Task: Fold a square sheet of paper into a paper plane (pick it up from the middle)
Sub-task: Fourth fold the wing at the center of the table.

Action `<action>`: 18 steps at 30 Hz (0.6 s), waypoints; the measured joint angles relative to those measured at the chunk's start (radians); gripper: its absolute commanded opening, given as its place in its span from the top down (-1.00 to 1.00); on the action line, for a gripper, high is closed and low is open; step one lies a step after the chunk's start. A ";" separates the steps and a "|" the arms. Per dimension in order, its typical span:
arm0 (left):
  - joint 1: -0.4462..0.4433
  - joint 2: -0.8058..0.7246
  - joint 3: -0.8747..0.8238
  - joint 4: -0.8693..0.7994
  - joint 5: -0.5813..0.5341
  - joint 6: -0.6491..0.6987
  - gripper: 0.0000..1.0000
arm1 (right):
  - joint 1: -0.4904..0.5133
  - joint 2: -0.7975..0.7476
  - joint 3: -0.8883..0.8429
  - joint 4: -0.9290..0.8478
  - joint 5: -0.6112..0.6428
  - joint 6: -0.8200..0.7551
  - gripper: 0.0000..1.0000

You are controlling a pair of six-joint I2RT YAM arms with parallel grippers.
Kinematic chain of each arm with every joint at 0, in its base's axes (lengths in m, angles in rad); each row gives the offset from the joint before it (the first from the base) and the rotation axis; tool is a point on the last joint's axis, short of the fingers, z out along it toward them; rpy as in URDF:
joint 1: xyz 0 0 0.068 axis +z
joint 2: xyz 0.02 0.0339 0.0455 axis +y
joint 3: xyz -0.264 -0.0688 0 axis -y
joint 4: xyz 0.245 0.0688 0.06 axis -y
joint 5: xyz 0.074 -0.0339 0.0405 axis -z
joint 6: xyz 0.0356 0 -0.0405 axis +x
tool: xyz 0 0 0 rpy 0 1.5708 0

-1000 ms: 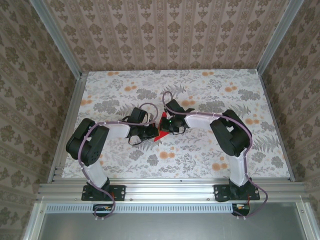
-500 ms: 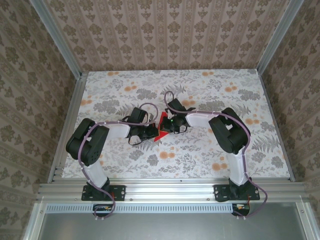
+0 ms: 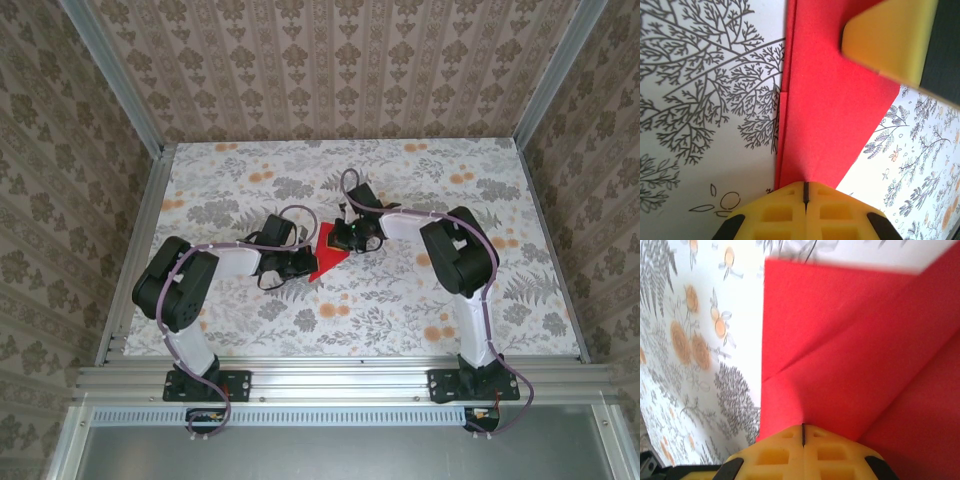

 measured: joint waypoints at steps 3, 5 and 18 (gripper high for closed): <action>0.000 0.000 0.000 0.000 0.000 0.003 1.00 | -0.023 0.019 0.037 -0.019 0.011 -0.015 0.90; 0.000 -0.001 -0.001 0.000 0.000 0.007 1.00 | -0.034 0.030 0.056 -0.031 0.014 -0.024 0.90; -0.003 -0.005 -0.001 -0.012 0.000 0.022 1.00 | -0.152 0.078 0.178 -0.068 0.087 -0.051 0.88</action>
